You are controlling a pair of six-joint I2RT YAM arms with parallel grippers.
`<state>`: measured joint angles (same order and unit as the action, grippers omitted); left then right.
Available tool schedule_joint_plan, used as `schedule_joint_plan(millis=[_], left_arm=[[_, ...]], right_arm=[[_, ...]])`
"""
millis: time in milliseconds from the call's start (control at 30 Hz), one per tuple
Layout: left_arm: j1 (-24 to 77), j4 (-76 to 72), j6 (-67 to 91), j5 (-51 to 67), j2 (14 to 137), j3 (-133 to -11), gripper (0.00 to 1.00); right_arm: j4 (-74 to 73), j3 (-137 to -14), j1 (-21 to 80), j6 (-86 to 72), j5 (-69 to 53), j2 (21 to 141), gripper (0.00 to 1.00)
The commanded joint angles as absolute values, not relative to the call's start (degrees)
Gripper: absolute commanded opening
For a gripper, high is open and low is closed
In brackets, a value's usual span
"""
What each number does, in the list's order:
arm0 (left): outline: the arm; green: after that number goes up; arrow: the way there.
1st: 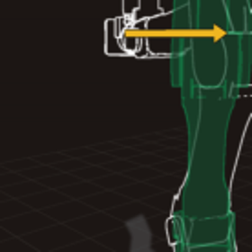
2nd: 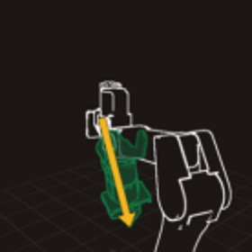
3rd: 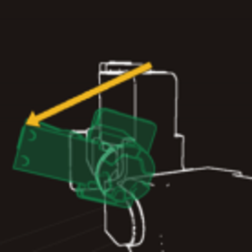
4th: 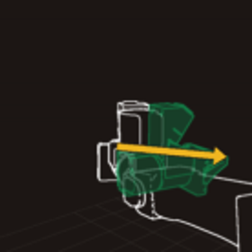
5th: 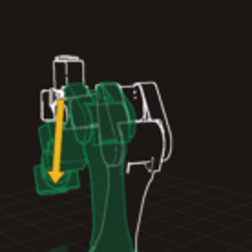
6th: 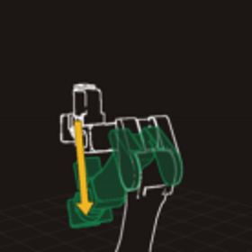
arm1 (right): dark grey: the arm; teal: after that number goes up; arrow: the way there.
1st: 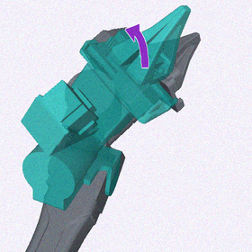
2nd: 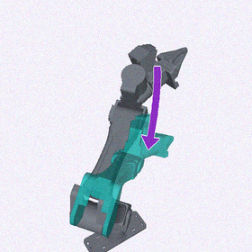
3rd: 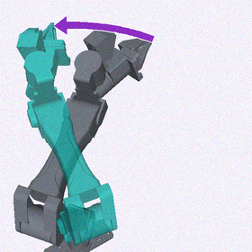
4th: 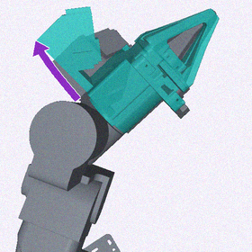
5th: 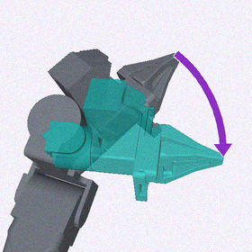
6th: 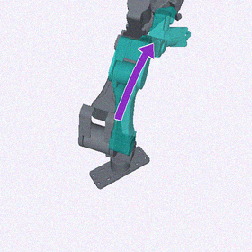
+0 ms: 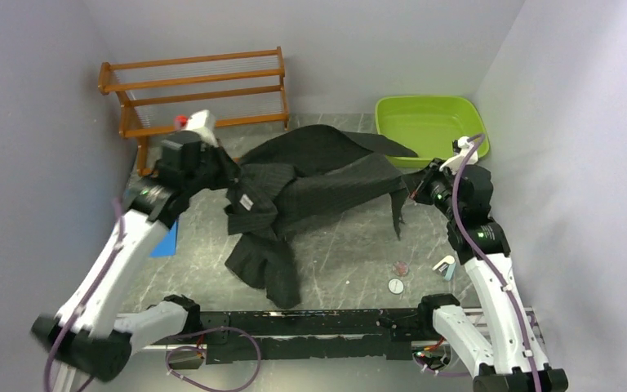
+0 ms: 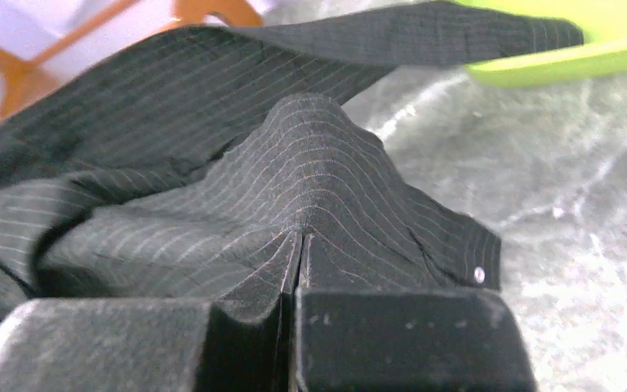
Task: Pin the brooch onto the clothing
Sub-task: Flatten out the clothes at the center of the board.
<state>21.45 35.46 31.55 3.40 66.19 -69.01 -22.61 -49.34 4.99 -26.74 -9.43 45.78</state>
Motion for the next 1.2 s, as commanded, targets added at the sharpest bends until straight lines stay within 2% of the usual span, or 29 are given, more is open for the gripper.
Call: schedule_joint_plan(millis=[0,167,233,333,400,467,600,867,1167], left_arm=[[21.2,43.3,32.9,-7.1,53.6,-76.8,0.02],[21.2,42.6,33.0,-5.9,47.4,-83.2,0.03],[21.2,41.9,32.7,-4.0,48.2,-84.9,0.17],[21.2,41.5,31.5,0.8,52.6,-86.8,0.51],[21.2,42.2,29.9,3.8,56.5,-87.9,0.68],[21.2,44.0,28.1,5.0,60.5,-89.2,0.76],[21.2,48.4,23.9,4.2,66.9,-89.3,0.85],[23.0,45.6,17.8,6.2,78.4,-82.8,0.88],[38.2,41.7,15.0,-12.4,100.0,-87.5,0.88]], right_arm=[[-16.1,-54.0,4.8,-26.9,-20.4,41.6,0.0],[-12.0,-54.4,4.9,-29.1,-26.3,35.9,0.0],[-11.0,-54.0,4.9,-29.7,-27.2,34.7,0.0],[-11.0,-53.1,4.9,-29.2,-27.8,34.3,0.0],[-14.0,-53.3,4.9,-27.9,-26.2,34.9,0.0],[-17.4,-52.7,4.9,-27.6,-24.0,35.1,0.0],[-25.1,-49.7,4.9,-27.3,-19.0,34.7,0.0],[-33.4,-41.5,4.9,-31.9,-13.9,30.8,0.0],[-31.1,-37.0,4.8,-35.2,-16.9,29.5,0.0]])
